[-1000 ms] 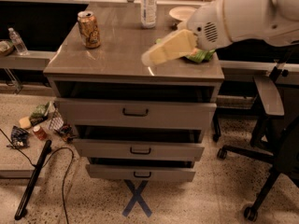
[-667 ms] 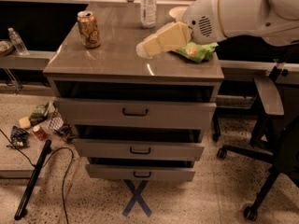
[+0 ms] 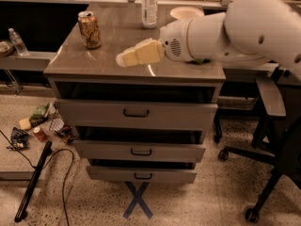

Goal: Move orange can near blue plastic bottle

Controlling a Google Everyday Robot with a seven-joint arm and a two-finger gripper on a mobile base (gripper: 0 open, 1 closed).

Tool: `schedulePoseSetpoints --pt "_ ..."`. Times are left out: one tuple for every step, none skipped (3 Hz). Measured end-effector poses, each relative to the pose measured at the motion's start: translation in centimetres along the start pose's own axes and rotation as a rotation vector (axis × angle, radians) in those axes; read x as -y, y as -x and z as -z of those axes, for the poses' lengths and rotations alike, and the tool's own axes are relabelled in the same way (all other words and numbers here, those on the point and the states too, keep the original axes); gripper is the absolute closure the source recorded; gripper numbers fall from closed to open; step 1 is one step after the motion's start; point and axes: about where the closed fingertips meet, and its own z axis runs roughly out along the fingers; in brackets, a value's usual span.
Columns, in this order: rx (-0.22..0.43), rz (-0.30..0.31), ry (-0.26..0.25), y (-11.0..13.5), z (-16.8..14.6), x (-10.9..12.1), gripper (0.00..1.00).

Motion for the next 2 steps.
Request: schedulePoseSetpoints --pt "0.072 0.005 -0.021 -0.3 -5.6 1.2 0.0" --pt "0.104 0.001 -0.056 -1.0 -10.7 2.2 0.0"
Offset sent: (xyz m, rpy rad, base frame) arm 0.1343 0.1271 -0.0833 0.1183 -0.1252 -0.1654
